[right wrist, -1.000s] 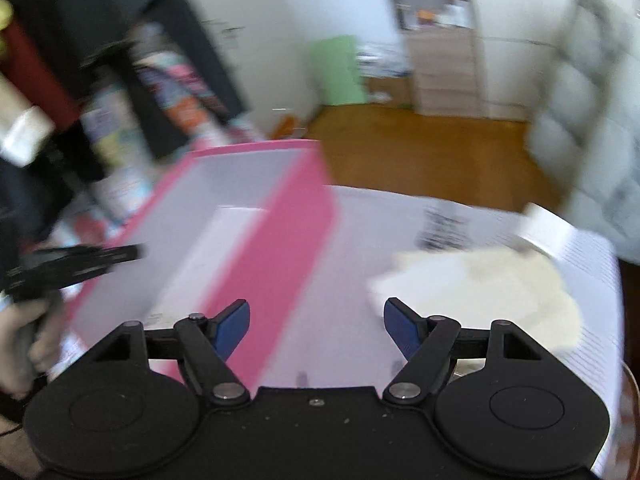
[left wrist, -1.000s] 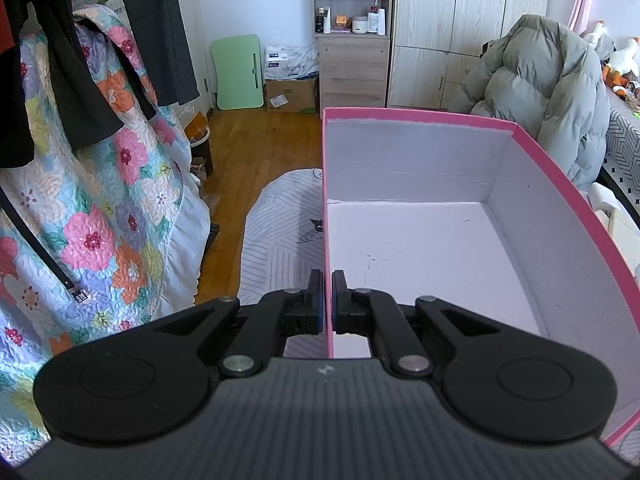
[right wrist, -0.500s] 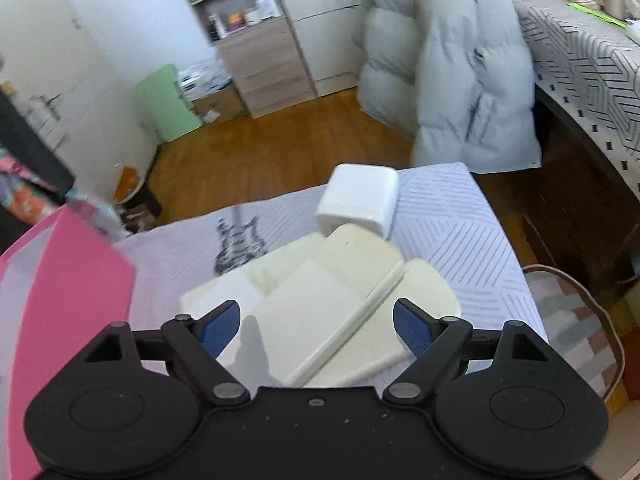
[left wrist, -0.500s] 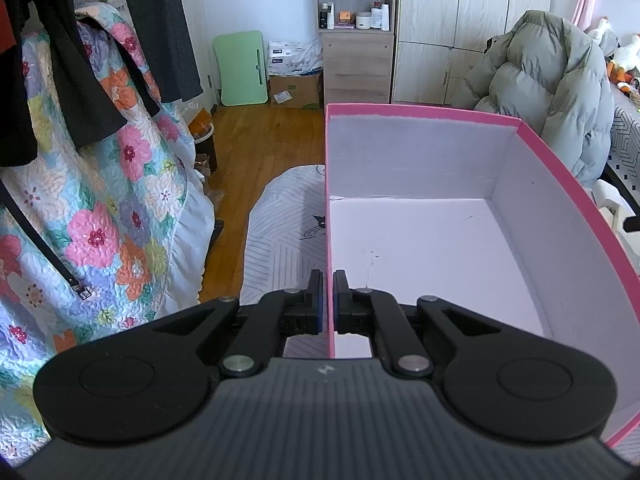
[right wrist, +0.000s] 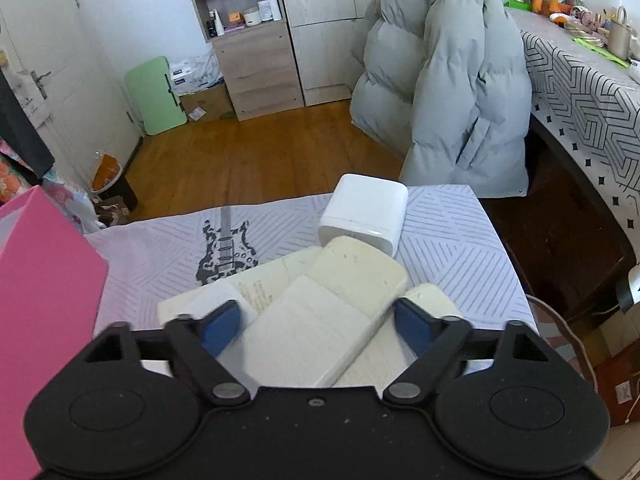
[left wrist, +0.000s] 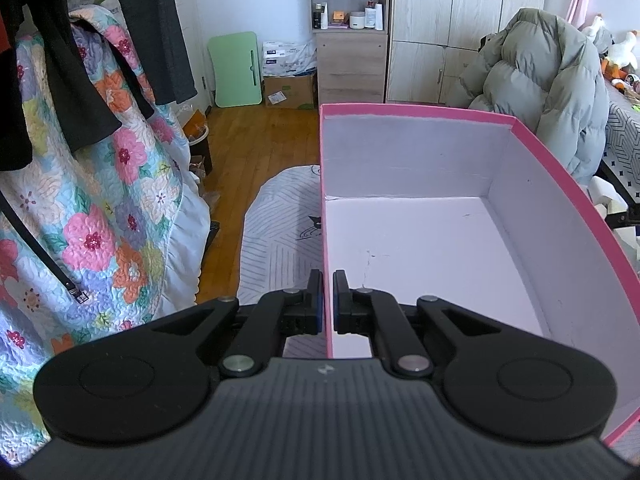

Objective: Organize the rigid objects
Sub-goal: 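Move the right gripper back to the pile and grasp the cream remote, then lift the cream remote into the pink box and open the right gripper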

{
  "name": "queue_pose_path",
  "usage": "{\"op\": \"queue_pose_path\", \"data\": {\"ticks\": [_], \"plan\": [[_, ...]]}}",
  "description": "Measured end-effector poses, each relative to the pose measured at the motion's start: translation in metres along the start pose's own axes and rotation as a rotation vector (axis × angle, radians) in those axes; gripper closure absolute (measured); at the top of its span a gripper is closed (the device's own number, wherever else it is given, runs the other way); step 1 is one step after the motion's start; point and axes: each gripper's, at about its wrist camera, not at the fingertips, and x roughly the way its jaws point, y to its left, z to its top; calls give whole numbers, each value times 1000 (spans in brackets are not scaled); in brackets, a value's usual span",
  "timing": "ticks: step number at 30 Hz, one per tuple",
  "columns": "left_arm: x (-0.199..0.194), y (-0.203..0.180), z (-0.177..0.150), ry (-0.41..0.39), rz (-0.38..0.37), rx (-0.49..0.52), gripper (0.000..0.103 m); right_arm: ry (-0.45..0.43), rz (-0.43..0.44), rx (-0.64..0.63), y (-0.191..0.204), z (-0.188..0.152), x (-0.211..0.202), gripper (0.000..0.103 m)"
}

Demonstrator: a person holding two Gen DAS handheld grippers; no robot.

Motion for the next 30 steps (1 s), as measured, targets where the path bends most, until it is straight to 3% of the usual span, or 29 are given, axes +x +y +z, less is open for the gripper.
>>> {"op": "queue_pose_path", "data": {"ticks": [3,6,12,15,21,24,25,30], "plan": [[0,2,0,-2,-5,-6,98,23,66,-6,-2,-2,-7,32],[0,5,0,-2,-12,-13,98,43,68,-43,3,-4,-11,34],[0,5,0,-3,-12,-11,98,71,16,-94,14,3,-3,31],[0,6,0,-3,-11,-10,98,70,6,-76,14,9,5,26],[0,5,1,-2,-13,-12,98,58,-25,-57,10,20,17,25],[0,6,0,-3,-12,-11,98,57,-7,-38,7,20,18,28],[0,5,0,-3,-11,-11,98,49,-5,-39,7,20,17,36],[-1,5,1,-3,-10,-10,98,7,89,-3,-2,17,5,38]]}}
